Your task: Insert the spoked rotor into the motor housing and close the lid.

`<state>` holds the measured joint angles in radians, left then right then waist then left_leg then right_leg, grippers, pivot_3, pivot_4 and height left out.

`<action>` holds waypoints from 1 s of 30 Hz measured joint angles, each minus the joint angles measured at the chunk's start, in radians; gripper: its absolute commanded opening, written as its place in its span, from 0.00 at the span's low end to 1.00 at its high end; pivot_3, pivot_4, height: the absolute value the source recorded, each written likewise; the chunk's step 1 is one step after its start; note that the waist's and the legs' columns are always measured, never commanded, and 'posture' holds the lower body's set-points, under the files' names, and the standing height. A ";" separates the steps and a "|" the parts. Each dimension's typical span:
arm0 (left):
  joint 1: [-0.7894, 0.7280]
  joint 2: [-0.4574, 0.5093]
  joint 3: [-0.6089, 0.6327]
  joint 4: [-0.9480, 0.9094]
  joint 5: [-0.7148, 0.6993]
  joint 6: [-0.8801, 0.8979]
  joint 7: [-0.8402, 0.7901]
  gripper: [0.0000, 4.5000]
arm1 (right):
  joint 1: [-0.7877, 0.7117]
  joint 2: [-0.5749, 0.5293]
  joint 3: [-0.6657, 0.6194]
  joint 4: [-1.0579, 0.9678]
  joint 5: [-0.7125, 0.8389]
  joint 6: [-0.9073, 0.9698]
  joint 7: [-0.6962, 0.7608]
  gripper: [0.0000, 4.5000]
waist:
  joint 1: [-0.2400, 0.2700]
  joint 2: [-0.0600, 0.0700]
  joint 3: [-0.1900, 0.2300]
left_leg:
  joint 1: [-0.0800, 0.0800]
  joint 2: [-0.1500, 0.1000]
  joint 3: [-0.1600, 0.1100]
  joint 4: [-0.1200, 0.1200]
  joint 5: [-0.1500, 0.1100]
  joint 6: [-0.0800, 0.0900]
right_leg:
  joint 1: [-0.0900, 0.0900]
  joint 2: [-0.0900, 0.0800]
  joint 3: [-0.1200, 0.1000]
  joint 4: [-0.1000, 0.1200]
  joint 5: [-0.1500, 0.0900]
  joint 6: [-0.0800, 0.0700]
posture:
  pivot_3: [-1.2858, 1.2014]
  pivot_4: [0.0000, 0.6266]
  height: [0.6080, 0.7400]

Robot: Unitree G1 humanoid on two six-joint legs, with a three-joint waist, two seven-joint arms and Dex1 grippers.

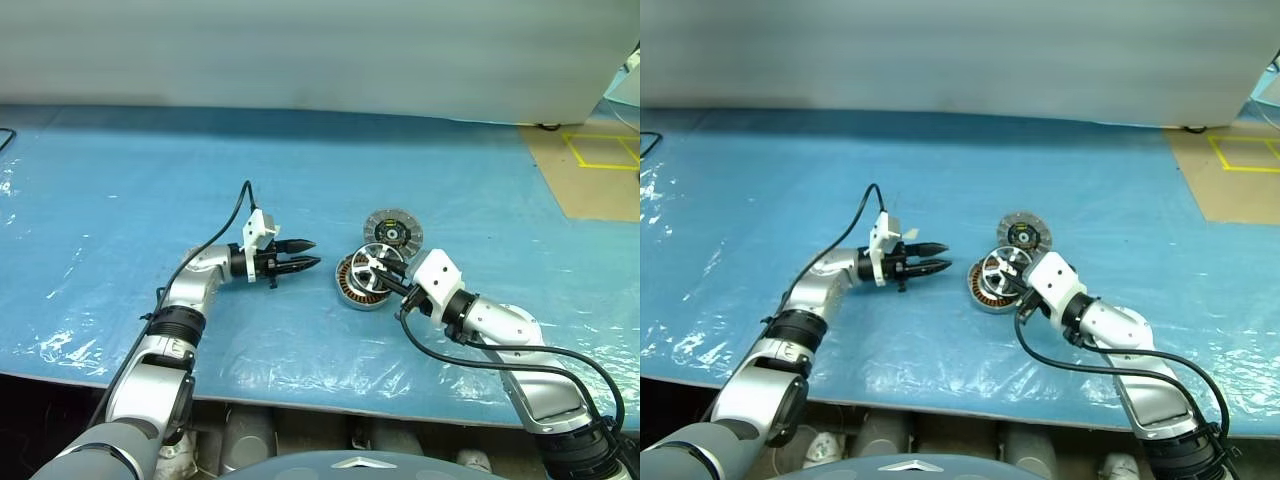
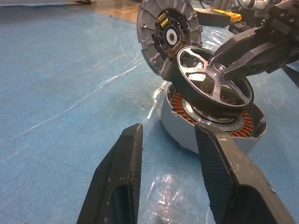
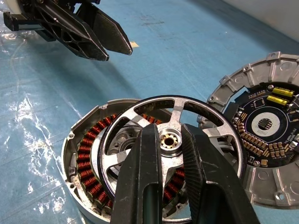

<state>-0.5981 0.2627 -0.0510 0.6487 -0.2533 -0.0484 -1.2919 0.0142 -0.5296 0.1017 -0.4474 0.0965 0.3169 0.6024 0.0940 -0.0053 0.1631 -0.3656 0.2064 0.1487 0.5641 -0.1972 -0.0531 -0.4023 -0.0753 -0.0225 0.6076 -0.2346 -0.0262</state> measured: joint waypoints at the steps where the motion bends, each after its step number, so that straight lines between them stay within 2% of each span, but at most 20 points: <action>1: 0.000 0.000 0.000 0.000 0.000 0.000 0.000 0.41 | -0.001 0.008 -0.003 0.000 0.008 0.004 0.000 0.06 | 0.000 0.000 0.000 | 0.000 0.000 0.000 0.000 0.000 0.000 | 0.000 0.000 0.000 0.000 0.000 0.000 | 0.52 0.24 1.00; 5: 0.000 0.000 0.001 0.000 -0.001 0.001 0.006 0.41 | -0.011 0.041 -0.013 -0.013 0.088 0.040 0.015 0.06 | 0.000 0.000 0.000 | 0.000 0.000 0.000 0.000 0.000 0.000 | 0.000 0.000 0.000 0.000 0.000 0.000 | 0.52 0.24 1.00; 10: 0.000 0.006 0.002 0.000 -0.003 0.002 0.008 0.41 | -0.020 0.025 -0.013 -0.043 0.140 0.087 0.049 0.06 | 0.001 0.000 0.000 | 0.000 0.000 0.000 0.000 0.000 0.000 | 0.000 0.000 0.000 0.000 0.000 0.000 | 0.52 0.24 1.00; 18: 0.004 0.007 0.002 -0.001 -0.006 0.003 0.009 0.41 | -0.022 -0.011 -0.010 -0.042 0.136 0.112 0.059 0.06 | 0.000 0.000 0.000 | 0.000 0.000 0.000 0.000 0.000 0.000 | 0.000 0.000 0.000 0.000 0.000 0.000 | 0.52 0.24 1.00; 30: 0.014 0.011 0.002 -0.019 -0.028 0.004 -0.018 0.41 | -0.020 0.010 0.017 -0.011 0.117 0.108 0.039 0.06 | 0.000 0.000 0.000 | 0.000 0.000 0.000 0.000 0.000 0.000 | 0.000 0.000 0.000 0.000 -0.001 -0.001 | 0.52 0.24 1.00</action>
<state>-0.5838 0.2742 -0.0488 0.6295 -0.2808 -0.0442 -1.3102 -0.0057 -0.5200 0.1187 -0.4587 0.2138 0.4248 0.6414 0.0943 -0.0053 0.1631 -0.3658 0.2064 0.1487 0.5642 -0.1972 -0.0531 -0.4024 -0.0753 -0.0225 0.6077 -0.2352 -0.0274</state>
